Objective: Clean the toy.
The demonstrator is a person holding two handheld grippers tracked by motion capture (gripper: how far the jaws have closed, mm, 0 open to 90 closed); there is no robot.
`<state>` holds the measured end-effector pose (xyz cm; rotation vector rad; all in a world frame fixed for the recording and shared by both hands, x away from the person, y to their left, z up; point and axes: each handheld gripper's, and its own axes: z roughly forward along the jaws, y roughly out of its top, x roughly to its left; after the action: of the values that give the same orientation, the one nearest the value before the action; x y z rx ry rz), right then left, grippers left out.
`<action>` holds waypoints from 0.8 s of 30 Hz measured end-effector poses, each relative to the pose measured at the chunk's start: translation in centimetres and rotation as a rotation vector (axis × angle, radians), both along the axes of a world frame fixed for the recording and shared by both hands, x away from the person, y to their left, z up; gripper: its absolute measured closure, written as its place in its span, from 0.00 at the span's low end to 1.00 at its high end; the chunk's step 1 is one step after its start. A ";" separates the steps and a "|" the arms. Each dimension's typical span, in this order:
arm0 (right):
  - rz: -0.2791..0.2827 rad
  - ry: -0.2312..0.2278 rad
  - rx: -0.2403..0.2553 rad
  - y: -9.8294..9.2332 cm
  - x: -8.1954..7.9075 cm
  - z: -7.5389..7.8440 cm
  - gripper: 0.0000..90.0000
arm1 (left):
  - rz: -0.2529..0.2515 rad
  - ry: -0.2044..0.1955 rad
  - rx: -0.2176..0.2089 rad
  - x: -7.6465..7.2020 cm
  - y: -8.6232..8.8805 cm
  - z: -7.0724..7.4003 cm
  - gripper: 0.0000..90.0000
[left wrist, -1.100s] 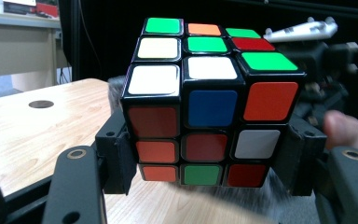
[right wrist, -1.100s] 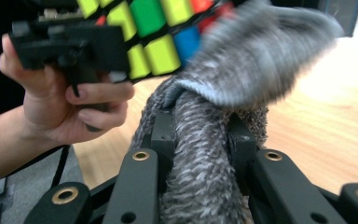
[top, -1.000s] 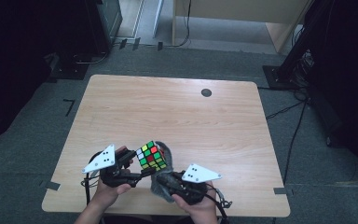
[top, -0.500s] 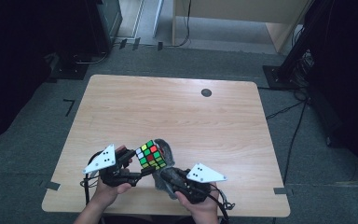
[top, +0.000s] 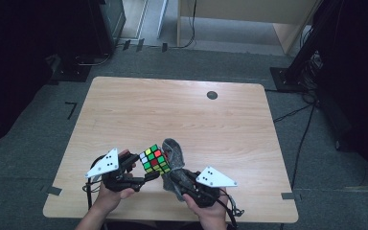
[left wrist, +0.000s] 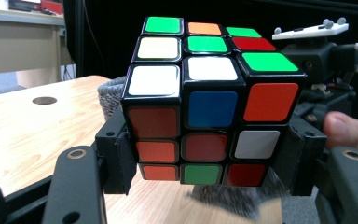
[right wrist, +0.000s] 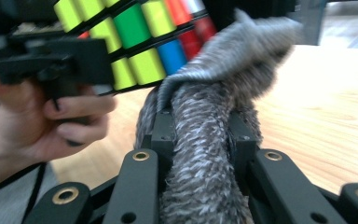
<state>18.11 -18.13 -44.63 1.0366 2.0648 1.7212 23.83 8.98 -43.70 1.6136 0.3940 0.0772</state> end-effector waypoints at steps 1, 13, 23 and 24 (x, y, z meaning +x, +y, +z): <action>0.024 -0.003 -0.011 0.5 -0.1 -0.1 0.79 | -0.004 -0.002 0.001 0.0 -0.1 0.0 0.38; -0.100 -0.034 0.022 -2.4 0.6 0.6 0.79 | -0.043 -0.009 0.046 -0.1 -0.4 -0.2 0.38; -0.007 -0.033 0.246 -2.7 0.0 1.8 0.80 | -0.103 -0.027 0.101 -0.5 -1.3 -0.6 0.38; -0.012 0.004 0.256 -2.7 0.2 1.2 0.80 | -0.101 -0.026 0.099 -0.5 -1.2 -0.6 0.38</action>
<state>18.31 -20.84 -43.42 1.1203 1.8701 2.0181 23.36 7.76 -44.29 1.7255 0.2924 0.0414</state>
